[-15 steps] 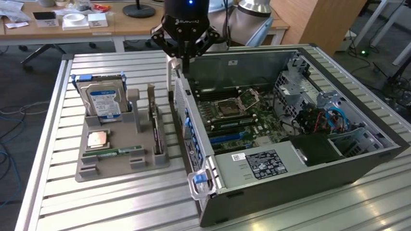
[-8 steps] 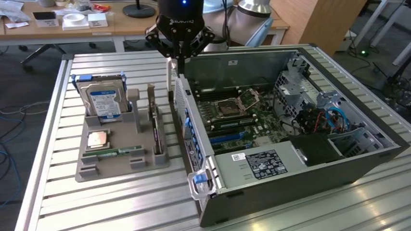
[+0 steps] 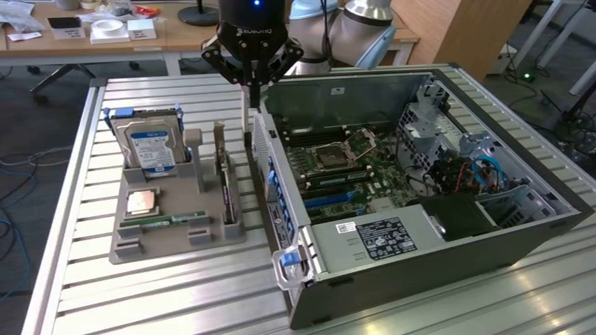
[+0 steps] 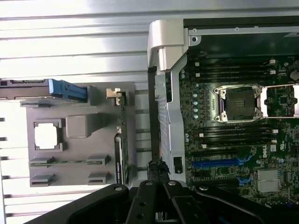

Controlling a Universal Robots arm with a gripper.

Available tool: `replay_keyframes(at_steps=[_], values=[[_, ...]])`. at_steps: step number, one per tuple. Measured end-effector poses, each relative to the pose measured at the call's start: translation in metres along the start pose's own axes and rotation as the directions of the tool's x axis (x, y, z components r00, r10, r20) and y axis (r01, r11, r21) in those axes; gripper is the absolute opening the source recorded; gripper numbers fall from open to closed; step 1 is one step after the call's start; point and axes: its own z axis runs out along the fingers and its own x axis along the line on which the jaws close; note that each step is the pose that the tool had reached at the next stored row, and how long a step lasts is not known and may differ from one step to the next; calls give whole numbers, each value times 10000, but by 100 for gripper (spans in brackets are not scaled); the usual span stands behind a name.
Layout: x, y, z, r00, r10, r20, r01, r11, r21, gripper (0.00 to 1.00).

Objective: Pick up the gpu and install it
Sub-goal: 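Reach for the gpu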

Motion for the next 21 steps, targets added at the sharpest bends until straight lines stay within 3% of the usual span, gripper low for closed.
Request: replay_keyframes(at_steps=[21], values=[[221,-16,-6,10000,0,0,0,10000,0,11]])
